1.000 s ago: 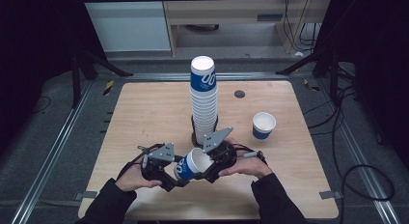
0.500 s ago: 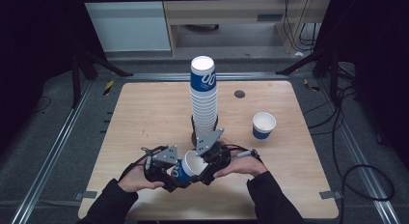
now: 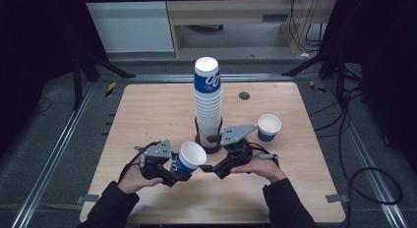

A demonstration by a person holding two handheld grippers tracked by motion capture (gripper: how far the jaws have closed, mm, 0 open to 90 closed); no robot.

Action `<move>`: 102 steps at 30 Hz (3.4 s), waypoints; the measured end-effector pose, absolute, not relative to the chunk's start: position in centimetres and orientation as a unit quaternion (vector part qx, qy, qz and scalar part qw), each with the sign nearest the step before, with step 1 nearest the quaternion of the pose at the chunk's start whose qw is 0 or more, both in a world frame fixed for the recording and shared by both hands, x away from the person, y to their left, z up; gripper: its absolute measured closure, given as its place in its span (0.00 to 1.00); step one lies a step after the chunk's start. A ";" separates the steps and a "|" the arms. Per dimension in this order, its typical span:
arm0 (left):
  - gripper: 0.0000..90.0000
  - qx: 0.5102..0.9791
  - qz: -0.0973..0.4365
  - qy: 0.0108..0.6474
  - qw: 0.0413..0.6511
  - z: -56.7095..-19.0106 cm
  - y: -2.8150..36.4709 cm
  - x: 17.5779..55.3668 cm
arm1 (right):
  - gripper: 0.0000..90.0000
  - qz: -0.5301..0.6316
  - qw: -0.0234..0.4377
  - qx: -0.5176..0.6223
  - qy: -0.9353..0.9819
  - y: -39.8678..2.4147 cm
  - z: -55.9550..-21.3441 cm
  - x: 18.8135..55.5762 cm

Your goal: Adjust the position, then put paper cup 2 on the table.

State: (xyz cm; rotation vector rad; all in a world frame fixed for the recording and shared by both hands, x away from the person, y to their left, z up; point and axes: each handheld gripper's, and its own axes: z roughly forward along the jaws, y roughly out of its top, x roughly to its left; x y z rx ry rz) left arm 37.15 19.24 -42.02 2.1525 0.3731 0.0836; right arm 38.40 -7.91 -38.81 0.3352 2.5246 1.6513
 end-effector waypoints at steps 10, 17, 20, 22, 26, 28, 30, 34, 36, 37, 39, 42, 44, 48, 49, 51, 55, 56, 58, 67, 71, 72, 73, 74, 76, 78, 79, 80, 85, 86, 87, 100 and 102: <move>0.30 0.849 0.052 0.157 0.501 -41.3 19.2 36.8 | 0.07 0.582 0.047 0.150 0.798 -9.6 -39.3 38.0; 0.30 0.837 0.064 0.159 0.521 -41.1 19.0 36.5 | 0.08 0.593 0.024 0.144 0.791 -8.6 -39.7 37.9; 0.30 0.835 0.062 0.157 0.523 -41.2 18.8 36.5 | 0.08 0.601 0.014 0.142 0.787 -8.1 -39.8 38.0; 0.30 0.836 0.062 0.156 0.522 -41.2 18.7 36.4 | 0.08 0.603 0.010 0.141 0.785 -7.7 -39.8 38.1; 0.30 0.837 0.063 0.155 0.521 -41.3 18.5 36.3 | 0.08 0.607 0.002 0.135 0.783 -6.8 -39.9 38.2; 0.30 0.837 0.062 0.155 0.521 -41.3 18.5 36.3 | 0.08 0.610 -0.001 0.134 0.781 -6.3 -40.0 38.3; 0.30 0.836 0.063 0.154 0.522 -41.3 18.4 36.3 | 0.08 0.613 -0.003 0.134 0.779 -6.0 -40.0 38.4; 0.30 0.837 0.065 0.154 0.521 -41.4 18.3 36.2 | 0.08 0.612 -0.004 0.133 0.780 -5.5 -40.1 38.5; 0.30 0.838 0.065 0.153 0.520 -41.4 18.2 36.2 | 0.08 0.610 -0.007 0.133 0.781 -5.3 -40.2 38.5; 0.30 0.838 0.064 0.153 0.520 -41.4 18.2 36.2 | 0.09 0.610 -0.008 0.133 0.781 -5.1 -40.3 38.6; 0.30 0.838 0.064 0.152 0.520 -41.4 18.2 36.2 | 0.10 0.609 -0.008 0.132 0.782 -5.0 -40.3 38.6; 0.30 0.839 0.063 0.151 0.518 -41.5 18.1 36.2 | 0.12 0.610 -0.011 0.130 0.782 -4.8 -40.4 38.7; 0.30 0.840 0.062 0.151 0.518 -41.5 18.0 36.2 | 0.13 0.608 -0.015 0.128 0.783 -4.7 -40.4 38.8; 0.30 0.841 0.061 0.152 0.515 -41.7 18.0 36.2 | 0.19 0.606 -0.020 0.120 0.786 -4.6 -40.5 38.7; 0.30 0.841 0.060 0.152 0.515 -41.7 18.0 36.3 | 0.20 0.606 -0.021 0.119 0.786 -4.6 -40.5 38.7; 0.30 0.843 0.060 0.151 0.513 -41.7 18.0 36.2 | 0.21 0.604 -0.021 0.117 0.788 -4.6 -40.5 38.7; 0.29 0.842 0.059 0.151 0.514 -41.8 17.9 36.2 | 0.22 0.601 -0.015 0.111 0.791 -4.7 -40.5 38.6; 0.29 0.844 0.059 0.149 0.513 -41.8 17.9 36.2 | 0.22 0.601 -0.013 0.111 0.791 -4.7 -40.4 38.6; 0.26 0.848 0.055 0.150 0.506 -42.0 18.0 36.2 | 0.22 0.605 -0.008 0.109 0.789 -4.8 -40.2 38.5; 0.23 0.853 0.055 0.174 0.489 -42.5 19.0 36.8 | 0.22 0.610 0.037 0.134 0.780 -7.8 -38.7 38.8; 0.23 0.852 0.056 0.187 0.485 -42.7 19.7 37.1 | 0.22 0.606 0.061 0.154 0.778 -9.8 -38.3 38.9; 0.22 0.852 0.058 0.192 0.484 -42.8 19.8 37.2 | 0.22 0.604 0.066 0.158 0.778 -10.2 -38.2 38.9; 0.22 0.851 0.059 0.195 0.485 -42.8 19.9 37.2 | 0.22 0.601 0.076 0.164 0.778 -10.8 -38.1 38.9; 0.22 0.851 0.058 0.199 0.484 -42.9 20.1 37.3 | 0.22 0.599 0.079 0.168 0.779 -11.1 -38.1 38.9; 0.22 0.850 0.060 0.204 0.482 -43.0 20.3 37.5 | 0.22 0.596 0.092 0.178 0.777 -12.0 -38.0 38.9; 0.22 0.850 0.065 0.213 0.478 -43.1 20.5 37.6 | 0.22 0.593 0.100 0.185 0.777 -12.5 -38.0 38.8; 0.22 0.849 0.066 0.218 0.477 -43.1 20.7 37.7 | 0.22 0.591 0.103 0.189 0.777 -12.7 -38.1 38.7; 0.22 0.848 0.067 0.222 0.477 -43.1 20.8 37.7 | 0.22 0.587 0.109 0.192 0.779 -13.0 -38.1 38.7; 0.21 0.837 0.081 0.249 0.480 -42.9 21.5 38.0 | 0.22 0.573 0.129 0.213 0.781 -14.2 -38.5 38.5; 0.21 0.834 0.081 0.253 0.483 -42.9 21.7 38.0 | 0.22 0.569 0.135 0.221 0.781 -14.4 -38.6 38.5; 0.21 0.833 0.082 0.259 0.483 -42.9 21.9 38.1 | 0.22 0.565 0.139 0.227 0.781 -14.7 -38.6 38.5; 0.19 0.820 0.103 0.302 0.475 -43.0 23.9 38.6 | 0.22 0.503 0.189 0.316 0.782 -17.4 -40.1 38.5; 0.19 0.818 0.104 0.307 0.476 -43.0 24.3 38.7 | 0.22 0.489 0.198 0.329 0.784 -17.9 -40.5 38.4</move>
